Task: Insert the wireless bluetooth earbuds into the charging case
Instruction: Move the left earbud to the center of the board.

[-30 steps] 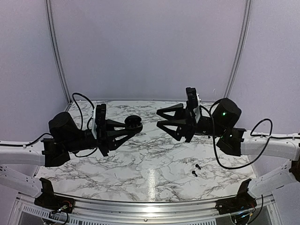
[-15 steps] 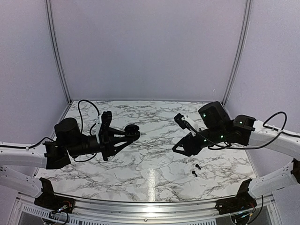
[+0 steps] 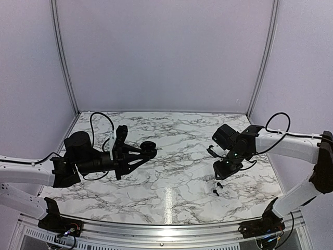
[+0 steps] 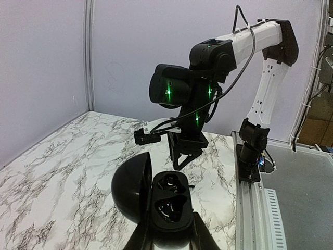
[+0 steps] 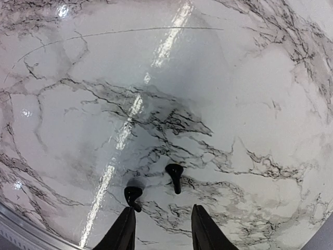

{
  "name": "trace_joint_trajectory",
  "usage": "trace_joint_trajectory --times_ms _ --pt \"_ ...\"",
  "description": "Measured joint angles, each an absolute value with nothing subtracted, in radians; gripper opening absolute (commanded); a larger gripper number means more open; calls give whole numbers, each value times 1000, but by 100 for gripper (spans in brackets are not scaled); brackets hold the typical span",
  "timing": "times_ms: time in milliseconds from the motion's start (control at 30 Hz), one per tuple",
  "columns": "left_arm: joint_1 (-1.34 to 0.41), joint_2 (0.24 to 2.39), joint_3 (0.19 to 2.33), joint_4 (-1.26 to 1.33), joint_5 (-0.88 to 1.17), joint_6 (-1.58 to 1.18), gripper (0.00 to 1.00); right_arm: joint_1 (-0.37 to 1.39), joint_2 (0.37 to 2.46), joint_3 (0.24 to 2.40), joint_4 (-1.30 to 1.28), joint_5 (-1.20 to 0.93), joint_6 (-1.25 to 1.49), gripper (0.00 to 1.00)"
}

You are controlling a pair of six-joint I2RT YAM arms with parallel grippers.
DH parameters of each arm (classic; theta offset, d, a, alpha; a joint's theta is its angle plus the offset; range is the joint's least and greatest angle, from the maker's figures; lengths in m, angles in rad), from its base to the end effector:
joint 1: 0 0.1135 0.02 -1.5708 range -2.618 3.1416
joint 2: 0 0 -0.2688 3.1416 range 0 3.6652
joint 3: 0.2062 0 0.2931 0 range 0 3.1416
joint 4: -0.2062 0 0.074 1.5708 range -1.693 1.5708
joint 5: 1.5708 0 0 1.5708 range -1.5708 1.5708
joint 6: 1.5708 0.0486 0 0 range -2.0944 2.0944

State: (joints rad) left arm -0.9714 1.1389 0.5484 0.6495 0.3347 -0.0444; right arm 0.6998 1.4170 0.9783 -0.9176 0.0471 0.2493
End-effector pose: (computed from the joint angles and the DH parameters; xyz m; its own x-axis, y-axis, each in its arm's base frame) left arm 0.1554 -0.2558 0.2548 -0.0096 -0.0603 -0.9981 0.9654 0.2597 -0.0250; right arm 0.2234 0.1851 0.1919 -0.8812 -0.4197 -0.2176 -0.4316 0.9020 0.0079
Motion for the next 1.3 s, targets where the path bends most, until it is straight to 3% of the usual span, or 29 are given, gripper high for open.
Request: trace_joint_trajectory --times_ms 567,1100,1300 --pt "-954 1164 548 649 370 -41 0 672 1631 944 -897 17 208 35" --pt "-934 1164 546 649 376 -41 0 666 1717 1020 -904 -5 139 7" --pt "-918 1148 539 648 365 -48 0 683 1799 1123 -916 -38 103 4"
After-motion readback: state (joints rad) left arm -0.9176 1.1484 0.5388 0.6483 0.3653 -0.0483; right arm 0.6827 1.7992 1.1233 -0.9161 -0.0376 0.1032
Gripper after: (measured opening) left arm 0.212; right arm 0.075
